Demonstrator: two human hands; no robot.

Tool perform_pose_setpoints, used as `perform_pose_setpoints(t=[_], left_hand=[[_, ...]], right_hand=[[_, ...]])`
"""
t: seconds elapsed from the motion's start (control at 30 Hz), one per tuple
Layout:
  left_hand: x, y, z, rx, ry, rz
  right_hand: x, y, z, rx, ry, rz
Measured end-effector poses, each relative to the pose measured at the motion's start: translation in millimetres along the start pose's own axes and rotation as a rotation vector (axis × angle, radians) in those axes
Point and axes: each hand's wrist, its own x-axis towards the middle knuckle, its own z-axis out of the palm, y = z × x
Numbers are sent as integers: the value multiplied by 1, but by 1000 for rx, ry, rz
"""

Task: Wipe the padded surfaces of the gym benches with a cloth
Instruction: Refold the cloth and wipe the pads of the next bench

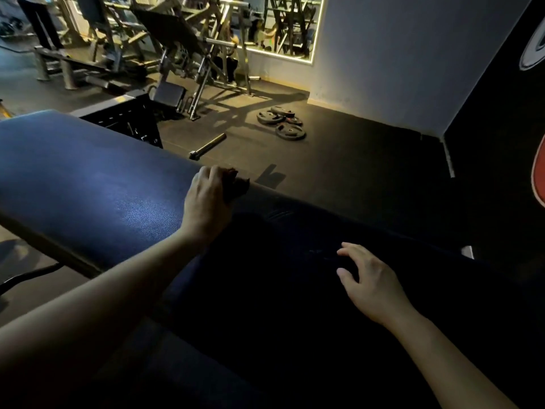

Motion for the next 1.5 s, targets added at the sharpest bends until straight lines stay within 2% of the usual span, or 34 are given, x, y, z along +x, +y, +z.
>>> perform_pose_setpoints(t=[0.07,0.1,0.27,0.33,0.4,0.43,0.47,0.57,0.63,0.7,0.8,0.93,1.0,1.07,1.1,1.17,1.23,1.27,1.37,1.5], left_hand=[[1,9,19,-56,-91,-90],[-9,20,29,-91,-137,-45],[-68,70,42,-205,-327,442],[-58,64,38,-127,-369,660],[-28,46,38,15,-304,794],[-10,36,39,75,-247,775],[4,28,38,120,-213,680],[29,17,44,74,-95,208],[32,29,52,18,-82,29],[21,58,61,-58,-191,63],[-18,104,68,-161,-311,225],[-76,136,56,-335,-432,576],[-87,126,42,-283,-506,767],[-73,102,34,-150,-423,875],[-58,87,33,-130,-343,849],[-25,62,30,-122,-177,589],[-9,57,36,-106,-159,258],[-12,64,42,-105,-197,159],[-41,105,58,-186,-277,135],[-99,162,54,-342,-430,350]], right_hand=[[0,0,0,-12,-2,-11],[-1,2,0,-13,-1,-18],[-1,5,0,10,-10,-53],[-2,7,-1,11,-21,-63],[-3,7,-2,7,-25,-70],[-3,7,-1,-1,-18,-72],[-4,6,0,-9,-10,-73],[-4,5,2,-9,3,-74],[-5,4,2,-4,16,-81],[-4,6,1,14,4,-89],[-3,12,-7,110,-48,-74],[-7,25,-20,179,42,-17],[-11,30,-23,157,29,-13],[-15,32,-23,161,-8,-41],[-16,31,-22,169,-12,-47],[-17,29,-19,181,-6,-41],[-20,28,-16,194,21,-26],[-22,29,-17,198,36,-17],[-34,37,-21,190,74,22],[-59,50,-25,192,138,103]])
